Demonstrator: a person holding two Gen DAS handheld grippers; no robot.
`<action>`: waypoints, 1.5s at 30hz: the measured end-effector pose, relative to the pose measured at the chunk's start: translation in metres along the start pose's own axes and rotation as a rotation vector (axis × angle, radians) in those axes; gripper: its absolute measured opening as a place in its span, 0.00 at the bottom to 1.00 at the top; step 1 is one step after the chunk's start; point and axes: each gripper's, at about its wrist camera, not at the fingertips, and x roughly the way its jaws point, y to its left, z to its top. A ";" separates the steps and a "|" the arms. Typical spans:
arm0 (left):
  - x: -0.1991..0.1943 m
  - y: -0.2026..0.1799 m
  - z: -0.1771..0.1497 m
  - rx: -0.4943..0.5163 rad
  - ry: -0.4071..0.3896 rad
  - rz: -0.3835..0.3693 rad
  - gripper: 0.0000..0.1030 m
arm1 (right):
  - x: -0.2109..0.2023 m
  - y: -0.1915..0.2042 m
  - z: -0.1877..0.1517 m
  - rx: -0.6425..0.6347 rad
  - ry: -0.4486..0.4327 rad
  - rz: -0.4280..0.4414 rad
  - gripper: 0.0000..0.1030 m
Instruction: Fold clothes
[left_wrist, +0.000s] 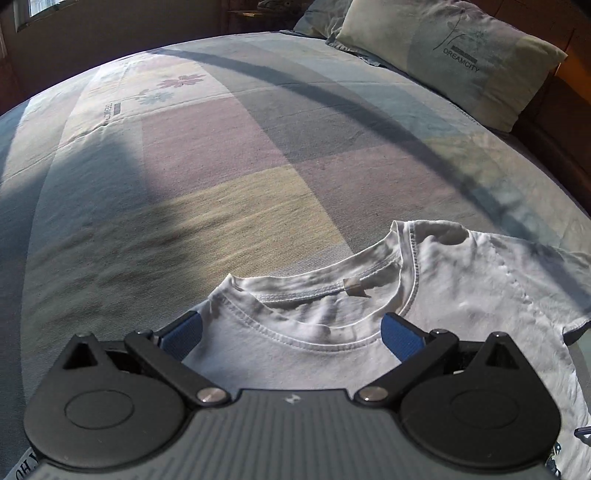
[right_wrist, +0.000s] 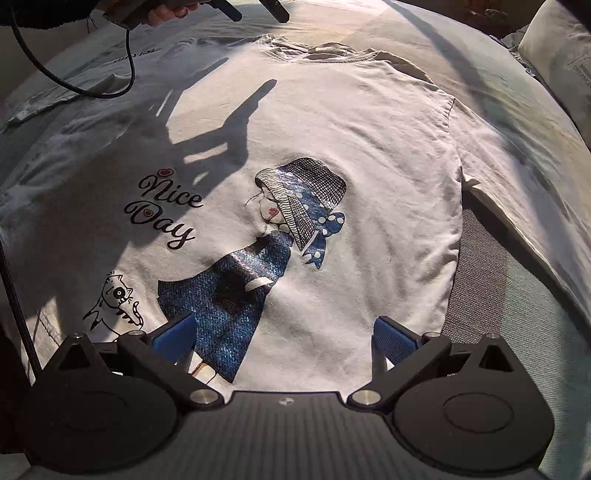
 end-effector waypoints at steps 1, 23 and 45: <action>-0.008 -0.007 -0.010 0.049 0.011 -0.009 0.99 | -0.002 0.002 0.001 -0.025 0.004 0.009 1.00; -0.141 -0.117 -0.314 0.470 0.201 -0.161 1.00 | -0.003 0.093 -0.014 -0.430 -0.065 0.173 1.00; -0.170 -0.080 -0.338 0.324 0.425 -0.278 0.99 | -0.003 0.089 -0.016 -0.445 -0.014 0.177 1.00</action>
